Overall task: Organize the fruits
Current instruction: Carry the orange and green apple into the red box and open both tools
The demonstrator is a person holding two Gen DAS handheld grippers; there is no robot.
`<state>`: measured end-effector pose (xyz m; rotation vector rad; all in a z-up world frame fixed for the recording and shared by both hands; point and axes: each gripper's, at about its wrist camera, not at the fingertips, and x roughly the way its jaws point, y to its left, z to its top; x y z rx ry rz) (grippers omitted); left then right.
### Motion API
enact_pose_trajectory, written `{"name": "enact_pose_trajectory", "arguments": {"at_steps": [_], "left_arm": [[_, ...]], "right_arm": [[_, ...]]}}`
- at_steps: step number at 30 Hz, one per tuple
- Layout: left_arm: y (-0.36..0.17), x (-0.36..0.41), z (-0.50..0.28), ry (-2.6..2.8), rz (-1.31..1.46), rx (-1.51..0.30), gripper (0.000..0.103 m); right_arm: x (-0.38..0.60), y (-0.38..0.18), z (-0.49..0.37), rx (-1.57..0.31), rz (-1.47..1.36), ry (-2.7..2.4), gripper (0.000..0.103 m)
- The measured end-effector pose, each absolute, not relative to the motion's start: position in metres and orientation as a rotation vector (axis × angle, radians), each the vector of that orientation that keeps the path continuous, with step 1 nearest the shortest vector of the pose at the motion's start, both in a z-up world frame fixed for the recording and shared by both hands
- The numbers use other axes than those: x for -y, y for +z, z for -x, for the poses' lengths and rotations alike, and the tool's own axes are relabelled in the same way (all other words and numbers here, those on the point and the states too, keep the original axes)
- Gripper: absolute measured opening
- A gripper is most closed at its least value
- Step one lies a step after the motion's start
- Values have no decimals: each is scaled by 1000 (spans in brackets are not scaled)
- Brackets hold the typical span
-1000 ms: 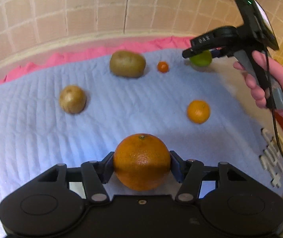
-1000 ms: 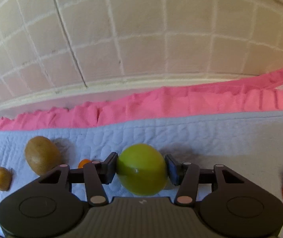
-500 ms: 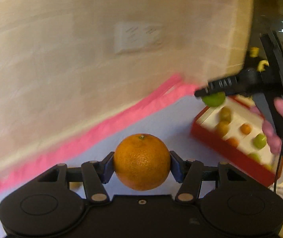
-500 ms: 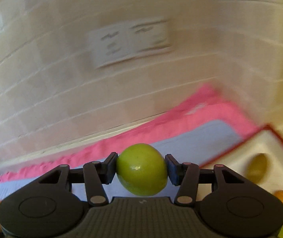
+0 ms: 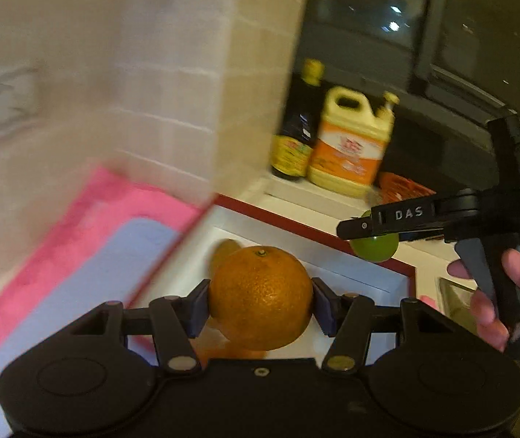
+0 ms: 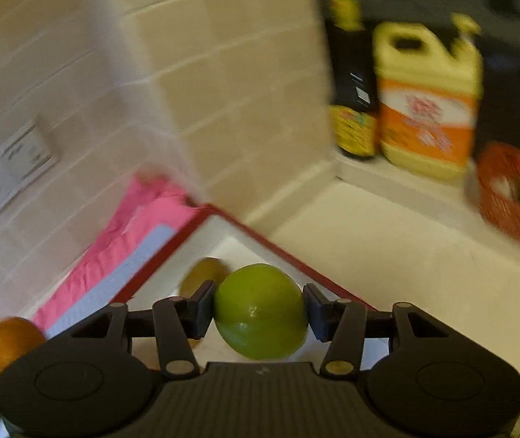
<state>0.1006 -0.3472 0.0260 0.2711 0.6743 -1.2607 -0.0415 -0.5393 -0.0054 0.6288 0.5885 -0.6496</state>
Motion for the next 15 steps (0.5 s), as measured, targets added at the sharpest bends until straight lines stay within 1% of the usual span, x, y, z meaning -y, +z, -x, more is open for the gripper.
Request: {"name": "enact_pose_trajectory", "arguments": {"at_steps": [6, 11, 15], "left_arm": [[-15, 405, -96, -1306, -330, -782, 68], [-42, 428, -93, -1307, -410, -836, 68], [-56, 436, -98, -1310, -420, -874, 68]], "right_arm": [[554, -28, 47, -623, -680, -666, 54], [556, -46, 34, -663, -727, -668, 54], [553, -52, 20, -701, -688, -696, 54]]}}
